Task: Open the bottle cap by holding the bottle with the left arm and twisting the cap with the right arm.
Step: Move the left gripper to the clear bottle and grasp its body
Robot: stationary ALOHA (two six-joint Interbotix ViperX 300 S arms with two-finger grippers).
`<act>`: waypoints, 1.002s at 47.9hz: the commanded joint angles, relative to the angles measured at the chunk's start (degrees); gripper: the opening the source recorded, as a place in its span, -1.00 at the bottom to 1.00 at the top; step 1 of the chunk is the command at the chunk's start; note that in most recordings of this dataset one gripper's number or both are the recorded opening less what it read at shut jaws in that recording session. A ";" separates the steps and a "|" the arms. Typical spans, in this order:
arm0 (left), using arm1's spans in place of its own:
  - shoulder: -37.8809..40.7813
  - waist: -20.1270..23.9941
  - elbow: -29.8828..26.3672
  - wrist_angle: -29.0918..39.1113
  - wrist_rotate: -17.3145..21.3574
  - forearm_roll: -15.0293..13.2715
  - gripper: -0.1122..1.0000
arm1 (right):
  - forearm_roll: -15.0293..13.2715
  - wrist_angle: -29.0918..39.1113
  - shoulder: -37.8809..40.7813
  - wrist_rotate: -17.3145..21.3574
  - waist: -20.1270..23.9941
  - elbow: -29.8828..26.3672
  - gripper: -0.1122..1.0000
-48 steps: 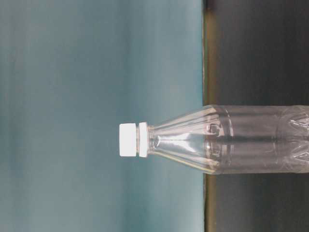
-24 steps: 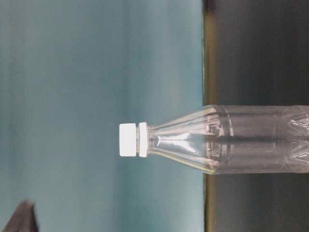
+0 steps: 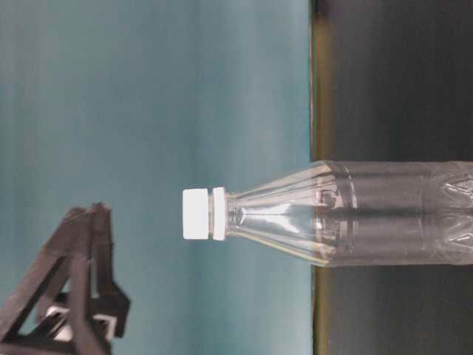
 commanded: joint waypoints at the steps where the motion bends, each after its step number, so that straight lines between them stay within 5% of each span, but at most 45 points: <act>1: 2.37 -0.88 -0.70 -2.72 -0.18 0.26 0.92 | 0.09 0.35 -0.35 1.58 -0.97 -1.14 -0.78; 18: 13.27 -1.76 -0.09 -8.70 -0.26 0.26 0.95 | 0.09 3.08 -5.01 4.31 -2.02 -1.76 -0.78; 48: 28.39 -2.02 1.23 -8.88 -1.05 0.26 0.95 | 0.18 6.15 -5.63 8.96 -2.20 -1.93 -0.78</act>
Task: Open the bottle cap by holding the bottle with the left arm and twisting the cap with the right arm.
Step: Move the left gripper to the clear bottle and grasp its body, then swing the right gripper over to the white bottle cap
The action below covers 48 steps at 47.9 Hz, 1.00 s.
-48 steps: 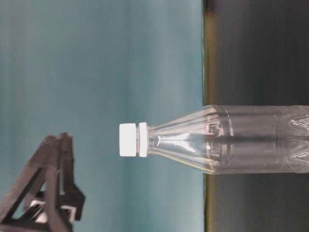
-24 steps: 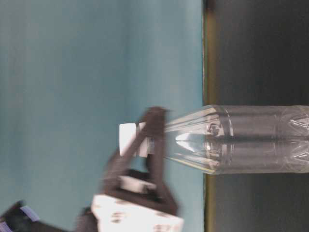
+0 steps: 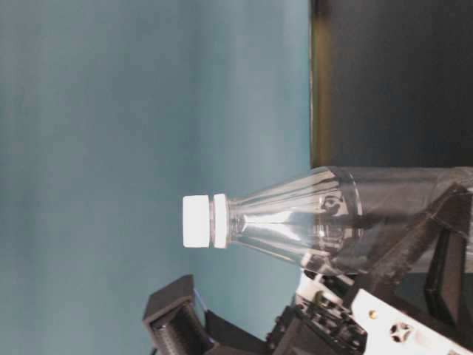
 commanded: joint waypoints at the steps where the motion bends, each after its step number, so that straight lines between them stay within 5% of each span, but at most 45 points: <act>1: 0.09 0.44 -0.53 -0.35 0.18 0.18 0.95 | 0.18 -0.09 0.53 0.62 0.09 -1.32 -0.78; 12: 0.09 0.53 -0.26 0.18 0.09 0.18 0.77 | 1.85 2.90 1.14 5.36 0.44 -4.13 -0.78; 24: 0.35 0.09 0.00 0.79 0.97 0.18 0.67 | 1.85 22.06 8.35 12.39 3.78 -15.21 -0.78; 48: 0.88 0.44 -0.26 0.88 0.97 0.18 0.67 | 1.67 55.99 35.16 11.87 5.19 -45.97 -0.78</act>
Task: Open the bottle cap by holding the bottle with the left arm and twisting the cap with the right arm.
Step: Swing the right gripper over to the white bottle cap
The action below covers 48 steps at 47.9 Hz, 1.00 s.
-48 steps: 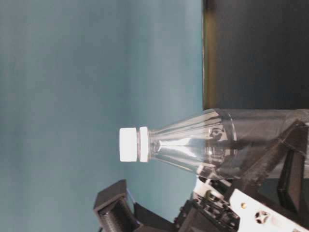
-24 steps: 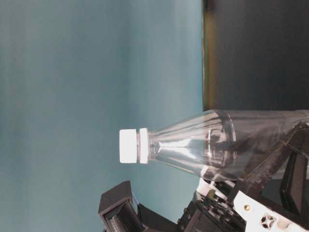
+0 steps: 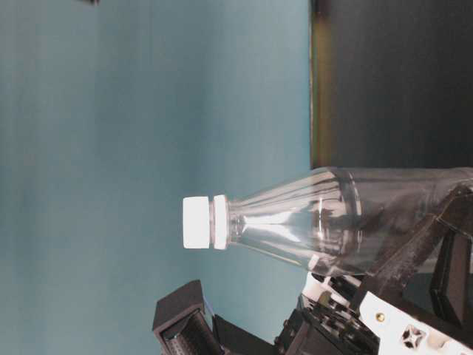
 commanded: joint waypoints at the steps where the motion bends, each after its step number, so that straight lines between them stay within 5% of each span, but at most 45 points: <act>1: 0.09 0.18 -0.44 -0.09 0.00 0.18 0.67 | 0.09 5.27 4.92 -0.26 0.26 -7.12 -0.78; 16: 0.09 0.09 -0.53 0.97 -0.53 0.18 0.67 | 0.70 18.72 22.06 -14.24 1.41 -27.07 -0.78; 22: 0.09 0.09 -0.62 0.97 -0.44 0.18 0.67 | 0.97 24.08 26.63 -16.00 1.41 -32.96 -0.72; 27: 0.09 0.18 -0.62 0.97 -0.44 0.18 0.67 | 1.58 27.42 29.62 -16.61 1.58 -36.56 -0.51; 31: 0.18 0.18 -0.70 0.97 -0.53 0.18 0.67 | 2.37 27.86 31.38 -16.70 1.67 -38.32 -0.13; 40: 0.18 0.18 -0.70 0.97 -0.70 0.18 0.67 | 3.25 27.25 33.84 -11.07 1.76 -41.57 0.70; 48: 0.18 0.09 -0.70 0.97 -0.79 0.18 0.67 | 3.25 27.60 35.77 6.42 0.97 -44.21 0.73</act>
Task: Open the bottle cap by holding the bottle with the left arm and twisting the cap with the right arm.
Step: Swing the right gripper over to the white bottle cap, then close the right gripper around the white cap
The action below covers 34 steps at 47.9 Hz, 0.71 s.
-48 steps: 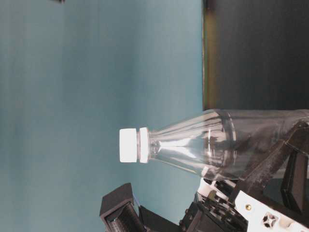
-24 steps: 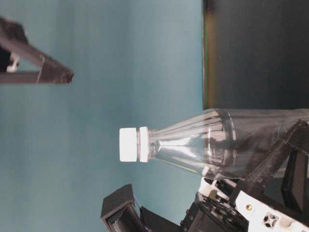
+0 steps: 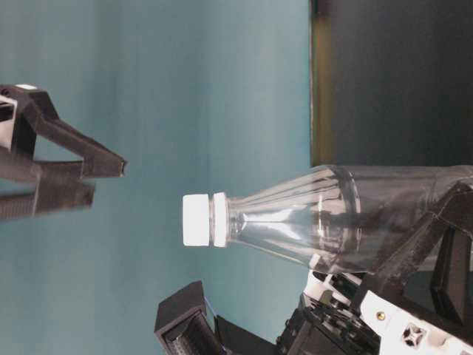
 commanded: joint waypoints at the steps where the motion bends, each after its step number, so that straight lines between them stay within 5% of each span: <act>1: 0.00 0.00 -0.62 -0.18 -0.09 0.18 0.67 | 0.26 -0.09 0.70 8.61 -0.44 -1.85 0.73; 5: 0.00 0.00 -0.62 -0.09 -0.09 0.18 0.67 | 0.26 -0.18 1.32 12.92 -0.09 -2.02 0.71; 22: 0.00 0.00 -0.62 -0.09 -0.09 0.18 0.67 | 0.35 1.14 5.98 19.42 0.97 -2.90 0.71; 34: 0.00 -0.26 -0.62 -0.09 -0.18 0.18 0.67 | 0.18 1.85 7.21 20.74 1.14 -4.13 0.69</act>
